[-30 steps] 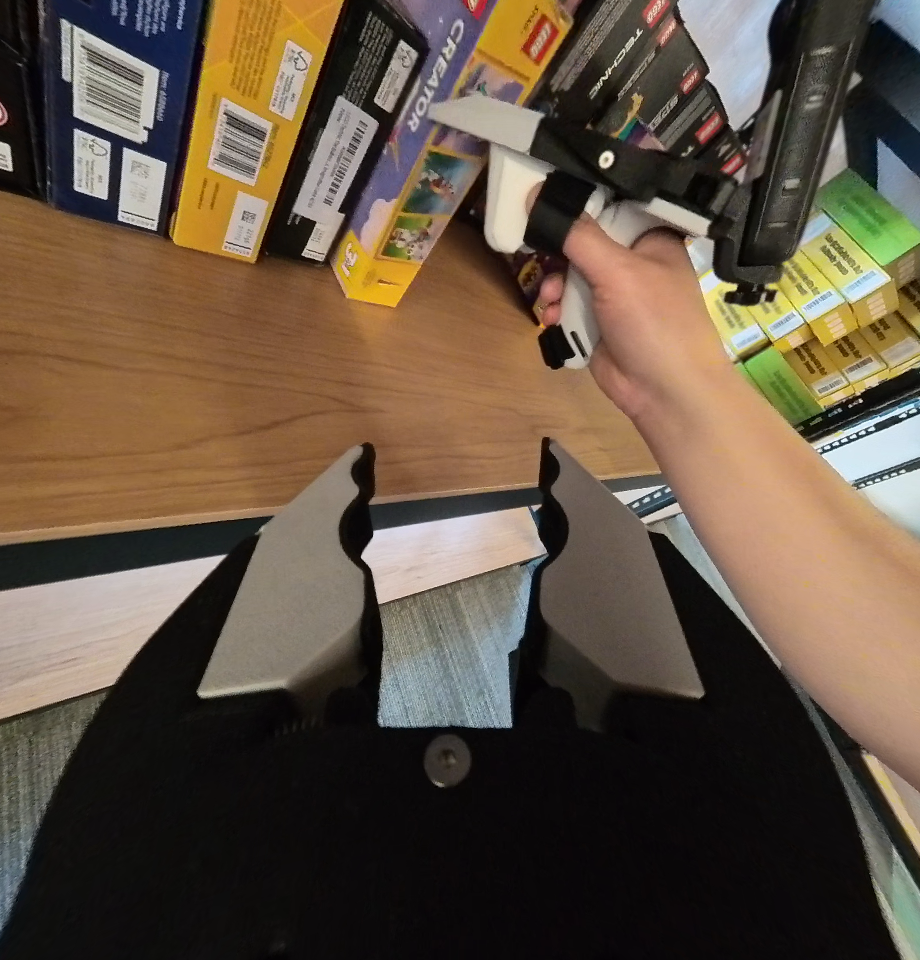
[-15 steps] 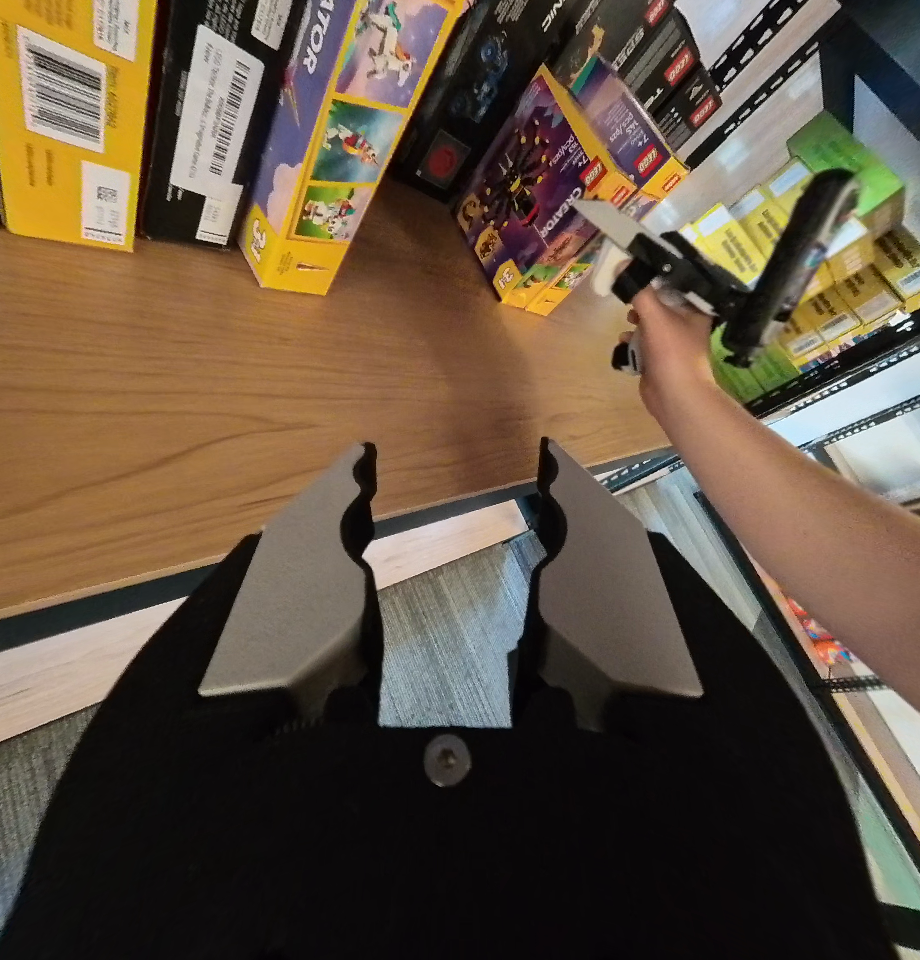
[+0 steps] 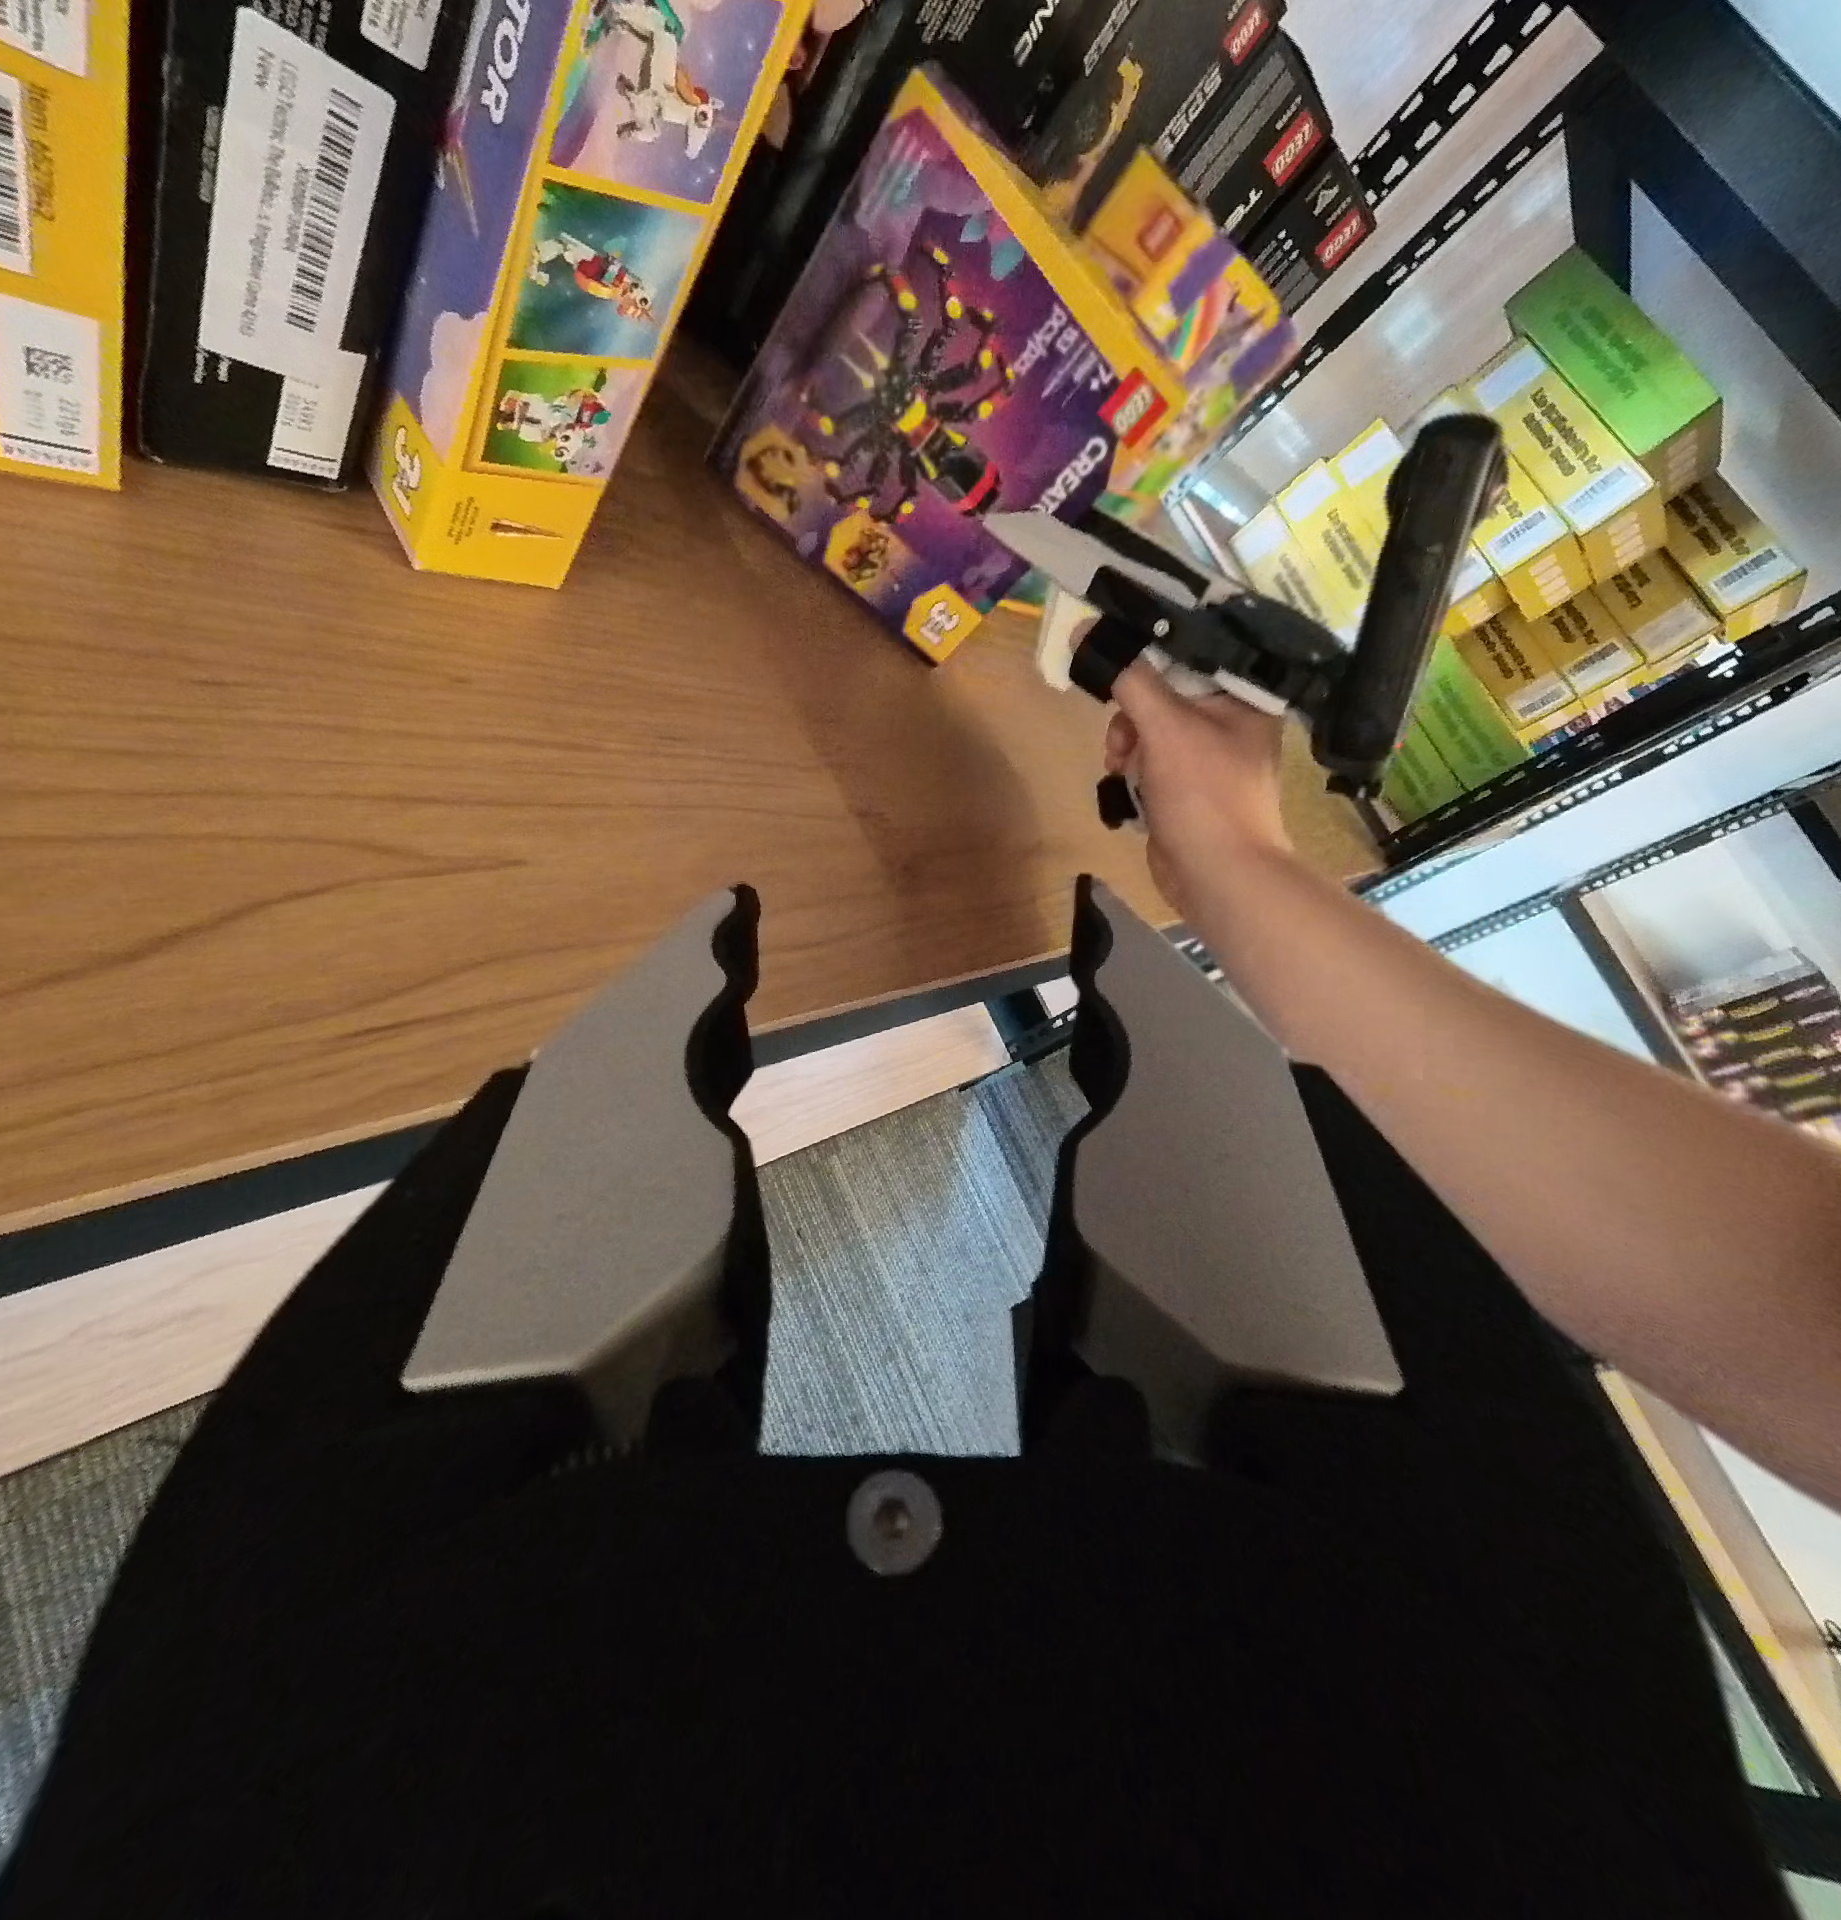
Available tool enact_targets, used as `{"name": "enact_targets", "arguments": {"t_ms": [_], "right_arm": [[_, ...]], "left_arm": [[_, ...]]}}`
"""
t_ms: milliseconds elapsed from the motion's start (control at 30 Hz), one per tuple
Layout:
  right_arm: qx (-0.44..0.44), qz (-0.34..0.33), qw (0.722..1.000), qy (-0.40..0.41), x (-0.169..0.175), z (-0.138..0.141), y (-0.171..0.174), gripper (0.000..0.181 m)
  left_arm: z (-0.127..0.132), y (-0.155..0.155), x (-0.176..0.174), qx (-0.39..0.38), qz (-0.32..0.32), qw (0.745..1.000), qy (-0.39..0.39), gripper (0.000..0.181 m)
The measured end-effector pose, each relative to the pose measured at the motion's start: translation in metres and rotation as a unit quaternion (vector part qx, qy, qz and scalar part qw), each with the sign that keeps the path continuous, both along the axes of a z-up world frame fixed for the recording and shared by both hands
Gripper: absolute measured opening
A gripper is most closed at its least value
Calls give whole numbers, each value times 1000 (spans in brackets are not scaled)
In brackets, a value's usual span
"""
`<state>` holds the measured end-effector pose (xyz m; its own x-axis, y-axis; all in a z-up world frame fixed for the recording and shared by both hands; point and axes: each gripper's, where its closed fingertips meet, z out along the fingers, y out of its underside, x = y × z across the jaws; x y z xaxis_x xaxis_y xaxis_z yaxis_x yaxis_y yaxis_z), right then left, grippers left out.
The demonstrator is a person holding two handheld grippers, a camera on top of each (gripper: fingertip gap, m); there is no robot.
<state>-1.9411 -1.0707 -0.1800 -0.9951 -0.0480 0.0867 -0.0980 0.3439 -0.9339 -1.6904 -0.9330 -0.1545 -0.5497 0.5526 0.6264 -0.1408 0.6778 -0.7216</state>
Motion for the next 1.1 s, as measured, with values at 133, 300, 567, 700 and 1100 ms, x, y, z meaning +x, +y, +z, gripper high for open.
{"name": "enact_targets", "arguments": {"t_ms": [133, 300, 567, 700, 1100], "right_arm": [[3, -41, 998, 46, 17, 3, 7, 55], [-41, 14, 999, -1, 24, 16, 10, 91], [96, 173, 980, 6, 23, -23, -26, 60], [87, 140, 986, -39, 60, -19, -30, 58], [118, 96, 986, -68, 162, -20, -35, 63]], "left_arm": [[1, 0, 7, 7, 4, 1000, 9, 59], [-3, 8, 11, 1, -10, 1000, -3, 59], [-9, 28, -8, 24, -39, 999, 4, 57], [-7, 31, -14, 19, -50, 999, 1, 55], [-5, -37, 6, -27, -2, 999, -46, 57]]}}
